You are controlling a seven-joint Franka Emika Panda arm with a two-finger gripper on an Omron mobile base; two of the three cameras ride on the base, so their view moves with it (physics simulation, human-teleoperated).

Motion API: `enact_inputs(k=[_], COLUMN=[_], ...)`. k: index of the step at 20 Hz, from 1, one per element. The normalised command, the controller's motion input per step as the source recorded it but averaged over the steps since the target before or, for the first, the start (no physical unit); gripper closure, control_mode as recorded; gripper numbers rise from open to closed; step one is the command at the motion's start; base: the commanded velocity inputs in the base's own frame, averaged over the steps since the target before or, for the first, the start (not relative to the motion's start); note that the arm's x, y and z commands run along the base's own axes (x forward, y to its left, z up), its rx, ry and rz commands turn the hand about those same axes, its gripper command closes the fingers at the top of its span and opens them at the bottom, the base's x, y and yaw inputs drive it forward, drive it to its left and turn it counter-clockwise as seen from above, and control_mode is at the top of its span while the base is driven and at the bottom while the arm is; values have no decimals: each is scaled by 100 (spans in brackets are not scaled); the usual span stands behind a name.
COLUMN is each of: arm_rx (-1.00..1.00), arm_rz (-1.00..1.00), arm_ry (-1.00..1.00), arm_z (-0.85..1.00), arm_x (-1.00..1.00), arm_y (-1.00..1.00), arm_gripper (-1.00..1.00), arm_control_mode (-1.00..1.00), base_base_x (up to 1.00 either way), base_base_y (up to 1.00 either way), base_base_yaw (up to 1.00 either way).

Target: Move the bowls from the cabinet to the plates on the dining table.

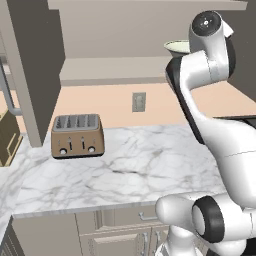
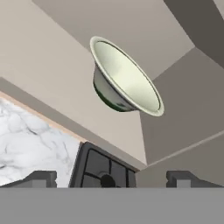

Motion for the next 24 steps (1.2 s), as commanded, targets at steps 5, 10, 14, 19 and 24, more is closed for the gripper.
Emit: enact_inputs(k=[5, 10, 14, 19, 24], arm_rx=[0, 0, 0, 0, -2], arm_rz=[9, 9, 9, 6, 2], arm_ry=[4, 8, 10, 8, 4], arm_z=[-2, -34, -40, -11, 6], arm_x=[44, 43, 52, 65, 48], arm_y=[-21, -10, -7, -17, -13], arm_gripper=[-100, -100, -100, -100, -100], arm_control_mode=[-100, -100, -100, -100, -100], base_base_x=[0, 0, 0, 0, 0], base_base_y=[0, 0, 0, 0, 0], base_base_yaw=[0, 0, 0, 0, 0])
